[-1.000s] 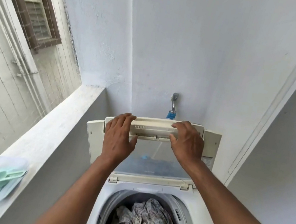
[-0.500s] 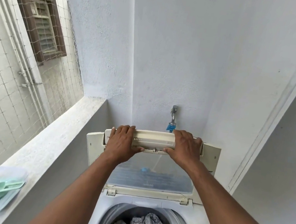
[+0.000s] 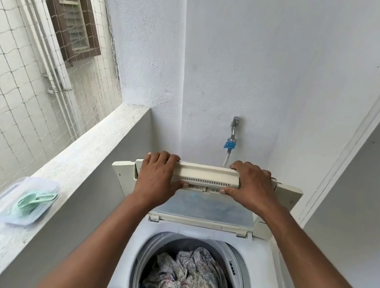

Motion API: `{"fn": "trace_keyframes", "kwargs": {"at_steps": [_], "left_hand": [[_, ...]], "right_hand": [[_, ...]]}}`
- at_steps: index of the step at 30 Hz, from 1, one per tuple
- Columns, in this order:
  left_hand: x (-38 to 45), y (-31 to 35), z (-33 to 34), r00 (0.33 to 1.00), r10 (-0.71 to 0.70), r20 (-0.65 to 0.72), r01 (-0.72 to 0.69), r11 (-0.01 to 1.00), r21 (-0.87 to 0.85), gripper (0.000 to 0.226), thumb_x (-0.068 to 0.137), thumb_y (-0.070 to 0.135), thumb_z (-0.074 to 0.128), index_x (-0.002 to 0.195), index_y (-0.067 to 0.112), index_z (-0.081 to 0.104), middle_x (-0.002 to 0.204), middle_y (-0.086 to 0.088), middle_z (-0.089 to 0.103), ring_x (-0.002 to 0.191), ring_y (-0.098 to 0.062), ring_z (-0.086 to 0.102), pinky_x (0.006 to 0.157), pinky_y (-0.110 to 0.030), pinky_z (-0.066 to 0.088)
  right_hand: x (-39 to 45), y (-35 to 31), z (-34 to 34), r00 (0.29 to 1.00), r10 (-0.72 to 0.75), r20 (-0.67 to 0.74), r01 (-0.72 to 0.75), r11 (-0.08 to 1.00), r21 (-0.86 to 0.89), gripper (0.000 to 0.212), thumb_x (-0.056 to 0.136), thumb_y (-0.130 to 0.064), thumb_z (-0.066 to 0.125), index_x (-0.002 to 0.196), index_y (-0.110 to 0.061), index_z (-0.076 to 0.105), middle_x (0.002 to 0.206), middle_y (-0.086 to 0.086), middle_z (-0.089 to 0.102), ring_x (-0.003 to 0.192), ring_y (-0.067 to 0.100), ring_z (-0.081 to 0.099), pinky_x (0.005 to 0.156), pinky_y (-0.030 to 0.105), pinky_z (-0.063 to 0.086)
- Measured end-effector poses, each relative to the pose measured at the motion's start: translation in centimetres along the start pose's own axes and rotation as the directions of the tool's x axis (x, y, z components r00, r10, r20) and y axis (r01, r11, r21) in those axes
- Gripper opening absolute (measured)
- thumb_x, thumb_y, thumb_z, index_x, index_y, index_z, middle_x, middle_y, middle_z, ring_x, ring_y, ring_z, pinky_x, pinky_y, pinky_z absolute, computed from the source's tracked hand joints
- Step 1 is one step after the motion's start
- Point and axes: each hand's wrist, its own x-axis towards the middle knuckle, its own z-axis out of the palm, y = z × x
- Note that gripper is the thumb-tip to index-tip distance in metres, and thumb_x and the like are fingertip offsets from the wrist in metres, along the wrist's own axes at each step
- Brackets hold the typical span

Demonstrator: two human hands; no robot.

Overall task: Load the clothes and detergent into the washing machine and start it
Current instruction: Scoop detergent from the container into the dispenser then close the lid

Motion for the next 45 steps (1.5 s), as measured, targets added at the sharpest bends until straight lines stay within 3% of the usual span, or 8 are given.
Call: {"fn": "trace_keyframes", "kwargs": {"at_steps": [7,14,20,28,40,45], "left_hand": [[-4.9,1.0,-0.5,1.000,-0.020,-0.023,0.020,1.000,0.004,0.068,0.080,0.071,0.071,0.128,0.025,0.057,0.116,0.004,0.063,0.112,-0.028,0.056,0.110,-0.047,0.037],[-8.4,2.2,-2.7,0.987,0.025,0.159,-0.025,1.000,-0.005,0.051,0.086,0.058,0.072,0.122,0.026,0.055,0.121,0.007,0.066,0.118,-0.025,0.054,0.108,-0.048,0.034],[-13.1,2.8,-2.3,0.962,0.089,0.260,-0.100,0.995,0.028,0.051,0.085,0.055,0.074,0.125,0.029,0.056,0.122,0.006,0.064,0.124,-0.024,0.051,0.105,-0.046,0.036],[-18.8,3.0,-0.6,0.933,0.127,0.338,-0.138,0.990,0.009,0.042,0.083,0.042,0.075,0.119,0.027,0.058,0.114,0.007,0.067,0.120,-0.024,0.052,0.102,-0.044,0.035],[-25.2,3.1,3.1,0.912,0.086,0.401,-0.086,0.996,-0.019,0.016,0.085,0.020,0.062,0.100,0.027,0.060,0.097,0.008,0.067,0.109,-0.022,0.050,0.100,-0.041,0.037],[-27.3,4.0,4.0,0.894,0.048,0.445,-0.052,0.999,-0.003,0.025,0.079,0.014,0.052,0.102,0.024,0.058,0.103,0.006,0.065,0.111,-0.022,0.047,0.099,-0.039,0.034]], "right_hand": [[-4.5,-1.5,0.1,0.999,-0.035,0.026,0.034,0.999,0.018,0.062,0.076,-0.048,0.088,0.128,-0.028,0.059,0.111,-0.006,0.068,0.104,0.020,0.058,0.090,0.039,0.035],[-9.2,-3.4,0.6,0.997,0.012,0.073,-0.012,1.000,0.000,0.060,0.077,-0.040,0.088,0.129,-0.029,0.060,0.115,-0.005,0.068,0.110,0.021,0.059,0.088,0.039,0.033],[-14.4,-4.7,2.5,0.995,0.056,0.085,-0.048,0.994,-0.099,0.052,0.077,-0.042,0.085,0.122,-0.035,0.059,0.121,-0.011,0.064,0.118,0.019,0.053,0.084,0.038,0.027],[-19.9,-5.5,5.5,0.985,0.057,0.161,-0.020,0.975,-0.222,0.042,0.079,-0.033,0.083,0.107,-0.030,0.052,0.111,-0.009,0.063,0.110,0.021,0.049,0.087,0.042,0.039],[-25.4,-5.2,9.6,0.960,0.048,0.275,0.033,0.958,-0.285,0.029,0.082,-0.018,0.074,0.104,-0.022,0.057,0.108,-0.003,0.065,0.109,0.023,0.049,0.090,0.043,0.039],[-27.1,-5.1,11.3,0.940,0.084,0.330,0.014,0.959,-0.284,0.030,0.081,-0.011,0.073,0.105,-0.019,0.057,0.108,0.001,0.065,0.119,0.028,0.051,0.096,0.046,0.042]]}}
